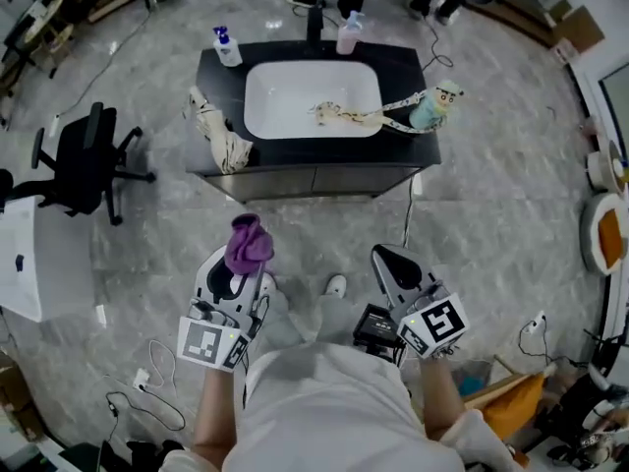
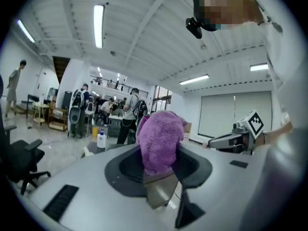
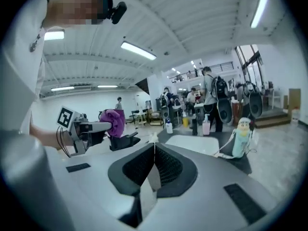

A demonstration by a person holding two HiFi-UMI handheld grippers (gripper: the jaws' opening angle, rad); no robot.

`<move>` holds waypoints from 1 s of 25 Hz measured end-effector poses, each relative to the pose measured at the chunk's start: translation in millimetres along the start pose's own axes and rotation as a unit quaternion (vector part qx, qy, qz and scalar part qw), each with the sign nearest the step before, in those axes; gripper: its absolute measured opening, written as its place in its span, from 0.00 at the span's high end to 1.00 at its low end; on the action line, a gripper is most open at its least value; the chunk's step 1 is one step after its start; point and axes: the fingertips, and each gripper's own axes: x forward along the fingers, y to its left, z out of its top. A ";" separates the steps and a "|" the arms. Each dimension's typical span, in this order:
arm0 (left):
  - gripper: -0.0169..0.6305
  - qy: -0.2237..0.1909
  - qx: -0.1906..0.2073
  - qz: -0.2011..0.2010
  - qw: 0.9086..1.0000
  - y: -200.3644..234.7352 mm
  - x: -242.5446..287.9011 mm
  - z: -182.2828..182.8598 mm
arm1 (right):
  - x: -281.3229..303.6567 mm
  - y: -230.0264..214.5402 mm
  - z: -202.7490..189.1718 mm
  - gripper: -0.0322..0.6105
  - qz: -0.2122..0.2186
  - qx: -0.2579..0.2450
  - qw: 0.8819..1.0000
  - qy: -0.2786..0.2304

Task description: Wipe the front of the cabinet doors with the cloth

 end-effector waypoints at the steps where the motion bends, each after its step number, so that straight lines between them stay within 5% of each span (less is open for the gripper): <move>1: 0.76 -0.009 0.012 0.005 1.000 -6.6 -7.6 17.3 | -10.0 0.8 14.7 0.91 -0.009 -0.013 1.000 -0.012; 5: 0.76 -0.033 0.031 0.040 0.998 -31.8 -32.6 56.7 | -43.2 -8.4 53.2 0.91 -0.015 -0.015 0.998 -0.057; 10: 0.76 -0.014 0.030 0.057 0.998 -48.5 -53.1 49.4 | -61.5 -10.6 54.9 0.91 -0.013 -0.001 0.997 -0.081; 20: 0.76 -0.040 0.036 -0.094 0.994 -34.0 -94.0 69.7 | -77.0 95.2 51.8 0.91 -0.117 0.001 0.987 -0.107; 25: 0.76 -0.005 0.035 -0.165 0.986 1.0 -134.8 53.0 | -79.9 164.0 40.8 0.91 -0.180 0.010 0.979 -0.094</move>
